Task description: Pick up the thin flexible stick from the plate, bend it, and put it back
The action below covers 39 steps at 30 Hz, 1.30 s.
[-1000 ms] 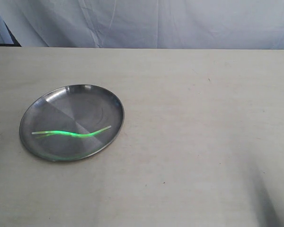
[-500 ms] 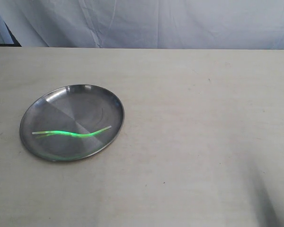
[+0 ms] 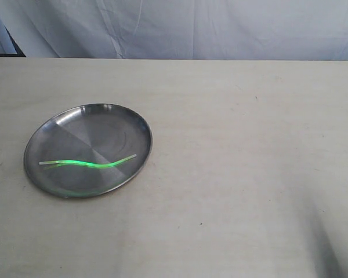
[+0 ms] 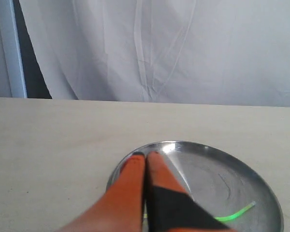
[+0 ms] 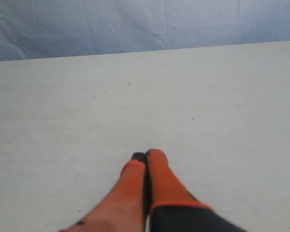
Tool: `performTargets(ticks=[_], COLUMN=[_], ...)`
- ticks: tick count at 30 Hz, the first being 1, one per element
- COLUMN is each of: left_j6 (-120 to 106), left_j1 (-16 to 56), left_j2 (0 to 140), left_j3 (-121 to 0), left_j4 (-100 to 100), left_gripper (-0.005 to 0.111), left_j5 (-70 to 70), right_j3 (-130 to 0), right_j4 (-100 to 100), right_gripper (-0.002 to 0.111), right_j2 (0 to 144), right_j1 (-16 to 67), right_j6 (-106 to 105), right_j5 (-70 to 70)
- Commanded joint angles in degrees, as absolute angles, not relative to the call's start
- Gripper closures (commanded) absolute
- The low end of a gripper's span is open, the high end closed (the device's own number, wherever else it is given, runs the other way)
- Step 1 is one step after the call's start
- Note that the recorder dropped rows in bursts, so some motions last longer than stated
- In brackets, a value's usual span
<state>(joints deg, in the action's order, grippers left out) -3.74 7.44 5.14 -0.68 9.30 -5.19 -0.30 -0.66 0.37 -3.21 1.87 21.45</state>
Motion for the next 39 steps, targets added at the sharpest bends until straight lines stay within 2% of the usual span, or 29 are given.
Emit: performTargets(ticks=[1,6,39], left_j6=[-3.40,-3.40,-3.63], left_j1=[7.56,7.56,7.56], left_j2=[2.90,1.45,0.00], left_j3=[0.00,0.00,0.00], left_j4=[10.67,10.44,11.33], left_gripper=[0.107,0.107,0.107], left_j5=[-6.36,-13.77,-13.31], right_j3=[0.00,0.00,0.00], right_j4=[-0.59,-0.59,-0.72], right_gripper=[0.109,0.109,0.109], right_j2=[0.00,0.00,0.00], right_j1=[-3.41,-3.41,-3.41], right_j6=[1.52,1.52,1.52], right_j5=[20.94,20.94,20.78])
